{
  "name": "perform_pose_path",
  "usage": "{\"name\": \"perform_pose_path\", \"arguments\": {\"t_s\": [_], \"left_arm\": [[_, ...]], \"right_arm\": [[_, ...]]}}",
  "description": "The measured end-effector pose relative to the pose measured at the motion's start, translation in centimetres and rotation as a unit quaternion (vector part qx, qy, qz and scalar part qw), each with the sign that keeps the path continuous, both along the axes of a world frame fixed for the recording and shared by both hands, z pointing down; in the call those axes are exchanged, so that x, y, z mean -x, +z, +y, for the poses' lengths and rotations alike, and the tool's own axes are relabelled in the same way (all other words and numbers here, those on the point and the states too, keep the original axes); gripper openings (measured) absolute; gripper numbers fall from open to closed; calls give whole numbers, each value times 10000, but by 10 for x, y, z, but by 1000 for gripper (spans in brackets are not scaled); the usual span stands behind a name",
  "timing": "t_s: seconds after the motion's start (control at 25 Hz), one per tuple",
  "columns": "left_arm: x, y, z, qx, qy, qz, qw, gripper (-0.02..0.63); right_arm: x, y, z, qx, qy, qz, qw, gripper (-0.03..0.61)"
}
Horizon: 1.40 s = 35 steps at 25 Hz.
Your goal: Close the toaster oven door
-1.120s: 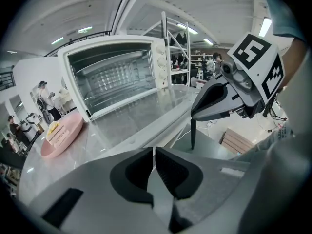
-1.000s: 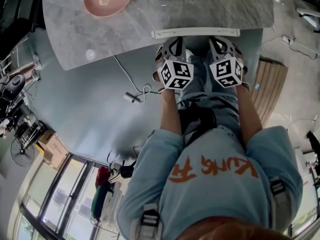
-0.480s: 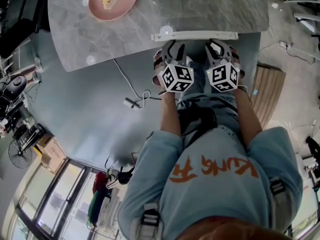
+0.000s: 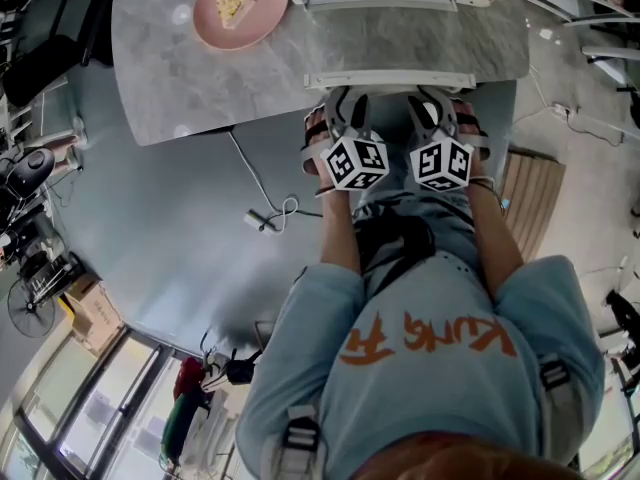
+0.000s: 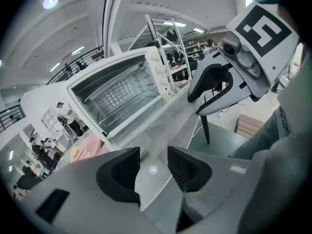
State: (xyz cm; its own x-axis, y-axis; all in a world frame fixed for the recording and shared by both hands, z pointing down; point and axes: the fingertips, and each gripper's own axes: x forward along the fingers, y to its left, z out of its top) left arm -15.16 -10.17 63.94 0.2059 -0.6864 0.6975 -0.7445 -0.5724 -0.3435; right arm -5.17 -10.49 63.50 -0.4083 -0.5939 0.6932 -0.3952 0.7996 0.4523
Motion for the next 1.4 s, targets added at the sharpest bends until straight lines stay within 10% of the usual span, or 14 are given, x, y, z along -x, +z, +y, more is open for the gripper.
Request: {"name": "perform_pose_path", "arguments": {"t_s": [1.4], "left_arm": [[10,-119,-96,-1431,-59,-916,9854,172]], "right_arm": [[2,-118,-101,-1554,-575,178,9860,137]]}}
